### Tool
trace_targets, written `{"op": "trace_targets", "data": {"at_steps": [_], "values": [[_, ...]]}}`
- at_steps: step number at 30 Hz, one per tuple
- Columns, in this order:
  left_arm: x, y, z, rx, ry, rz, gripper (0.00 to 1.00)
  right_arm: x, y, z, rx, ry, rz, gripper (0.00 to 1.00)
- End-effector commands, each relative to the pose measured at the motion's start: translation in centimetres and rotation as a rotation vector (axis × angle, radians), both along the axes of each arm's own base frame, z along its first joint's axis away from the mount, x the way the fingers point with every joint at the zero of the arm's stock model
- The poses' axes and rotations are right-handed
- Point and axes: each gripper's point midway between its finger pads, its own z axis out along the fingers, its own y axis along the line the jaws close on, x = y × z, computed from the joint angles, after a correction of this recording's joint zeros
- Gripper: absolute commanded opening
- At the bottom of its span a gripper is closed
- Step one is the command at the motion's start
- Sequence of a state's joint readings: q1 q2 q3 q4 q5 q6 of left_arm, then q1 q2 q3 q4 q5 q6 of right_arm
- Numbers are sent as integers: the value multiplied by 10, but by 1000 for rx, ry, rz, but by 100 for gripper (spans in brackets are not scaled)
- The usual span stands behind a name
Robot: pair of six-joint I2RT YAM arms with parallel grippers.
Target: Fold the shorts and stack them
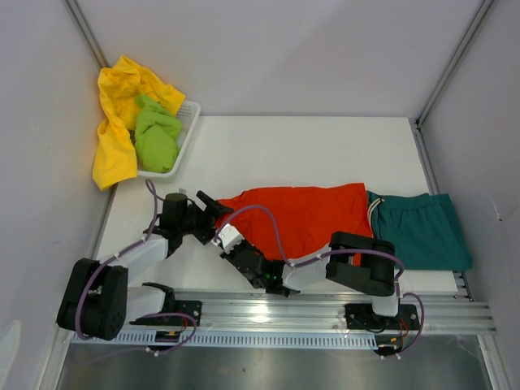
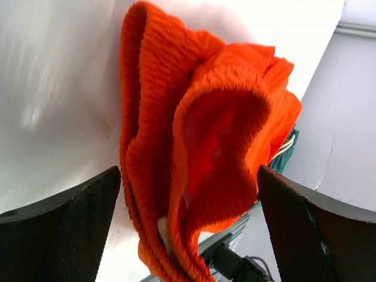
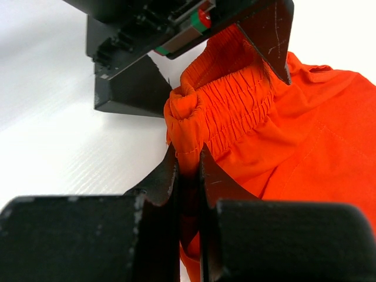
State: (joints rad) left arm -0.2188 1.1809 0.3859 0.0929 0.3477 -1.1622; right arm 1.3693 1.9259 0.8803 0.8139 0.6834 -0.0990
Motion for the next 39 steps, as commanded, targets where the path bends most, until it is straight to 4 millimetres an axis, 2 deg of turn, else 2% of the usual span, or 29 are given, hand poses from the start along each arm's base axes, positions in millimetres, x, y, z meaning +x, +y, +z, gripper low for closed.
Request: {"op": "trace_targets", "data": {"at_steps": [1, 8, 13, 16, 17, 19, 20, 21, 22, 23, 25, 26, 28, 29, 32, 33, 35, 36, 37, 38, 39], "values": [[19, -5, 12, -24, -78, 14, 99, 1, 5, 36, 120, -28, -1, 0], [29, -7, 13, -23, -118, 13, 98, 2, 0, 35, 110, -32, -3, 0], [32, -9, 11, -16, -132, -13, 87, -1, 1, 36, 107, -34, 13, 0], [32, -13, 9, -27, -131, -32, 71, -2, 2, 35, 102, -34, 21, 0], [32, -13, 6, -26, -127, -34, 58, -2, 3, 35, 99, -36, 27, 0], [33, -13, 6, -26, -133, -37, 45, -2, 3, 34, 89, -36, 29, 0], [33, -13, 7, -25, -140, -40, 28, -2, 4, 33, 85, -36, 33, 0], [34, -13, 6, -22, -141, -43, 14, -2, 3, 32, 75, -34, 34, 0], [35, -14, 6, -14, -138, -50, 1, -3, 4, 33, 72, -37, 40, 5], [35, -14, 6, -13, -135, -58, 0, -4, 4, 33, 69, -38, 49, 19], [38, -15, 5, 3, -135, -74, 0, -6, 2, 32, 57, -30, 64, 30], [37, -14, 3, 11, -124, -82, 0, -10, 3, 40, 73, -25, 89, 41], [43, -13, 4, 34, -133, -99, 0, -19, -1, 38, 76, 16, 126, 49], [42, -11, 2, 43, -123, -103, 0, -23, -3, 55, 119, 26, 143, 50], [52, -5, 9, 78, -154, -121, 0, -33, -13, 56, 123, 104, 175, 54], [54, -2, 10, 102, -160, -140, 0, -34, -20, 70, 168, 132, 175, 56], [58, 6, 11, 133, -153, -136, 0, -38, -34, 68, 158, 169, 180, 56], [56, 11, 7, 163, -144, -150, 0, -31, -44, 81, 187, 177, 165, 56], [64, 18, 12, 181, -157, -140, 0, -27, -49, 79, 207, 240, 150, 53], [64, 23, 8, 202, -142, -143, 0, -22, -58, 72, 183, 294, 123, 51], [60, 29, 2, 239, -121, -159, 0, -1, -73, 80, 224, 315, 71, 49]]}}
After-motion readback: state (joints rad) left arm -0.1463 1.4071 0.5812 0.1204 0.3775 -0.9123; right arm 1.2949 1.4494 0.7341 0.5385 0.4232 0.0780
